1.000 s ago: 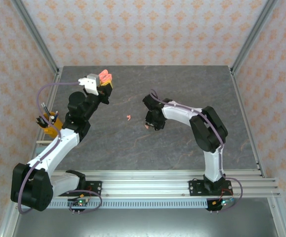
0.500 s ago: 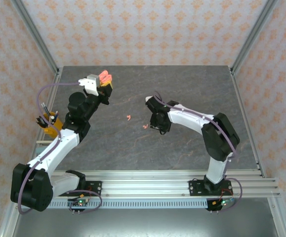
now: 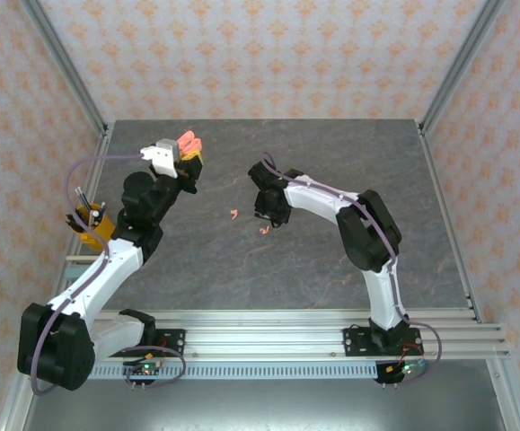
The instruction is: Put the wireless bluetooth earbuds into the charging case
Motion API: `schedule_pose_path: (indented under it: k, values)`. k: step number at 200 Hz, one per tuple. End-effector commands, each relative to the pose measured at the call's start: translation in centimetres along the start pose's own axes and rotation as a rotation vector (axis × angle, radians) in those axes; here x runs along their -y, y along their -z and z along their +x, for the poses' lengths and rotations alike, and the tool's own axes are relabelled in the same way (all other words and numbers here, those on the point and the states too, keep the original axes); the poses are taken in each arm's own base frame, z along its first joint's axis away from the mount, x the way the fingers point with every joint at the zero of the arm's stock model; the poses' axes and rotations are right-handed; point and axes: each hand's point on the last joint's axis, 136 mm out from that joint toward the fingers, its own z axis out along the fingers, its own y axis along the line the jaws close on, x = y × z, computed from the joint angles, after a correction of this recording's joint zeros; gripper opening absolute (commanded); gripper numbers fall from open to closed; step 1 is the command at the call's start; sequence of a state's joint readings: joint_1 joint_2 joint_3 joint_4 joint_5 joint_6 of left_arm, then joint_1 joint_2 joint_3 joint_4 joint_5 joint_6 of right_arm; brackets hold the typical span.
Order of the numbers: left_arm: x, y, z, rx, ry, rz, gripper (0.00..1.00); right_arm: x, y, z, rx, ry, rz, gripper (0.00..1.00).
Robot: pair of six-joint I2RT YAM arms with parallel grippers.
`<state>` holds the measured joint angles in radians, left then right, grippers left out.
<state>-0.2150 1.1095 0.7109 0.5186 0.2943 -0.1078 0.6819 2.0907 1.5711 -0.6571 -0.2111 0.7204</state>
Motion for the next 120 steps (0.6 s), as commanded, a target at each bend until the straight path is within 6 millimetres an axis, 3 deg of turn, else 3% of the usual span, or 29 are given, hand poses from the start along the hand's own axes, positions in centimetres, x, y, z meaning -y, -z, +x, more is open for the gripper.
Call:
schedule_pose_path:
  k: [1,56,120]
  values:
    - [-0.1,0.6,-1.2,0.044,0.001,-0.015,0.00,-0.8,-0.6,-0.3,-0.014,-0.025,-0.034,0.35]
    - [-0.2,0.5,-1.1,0.044,0.006,-0.015,0.00,-0.4,-1.3,0.2,-0.033,-0.027,-0.029,0.35]
    - [-0.2,0.3,-1.1,0.045,0.010,-0.016,0.00,1.3,-1.0,2.6,-0.076,-0.051,-0.044,0.35]
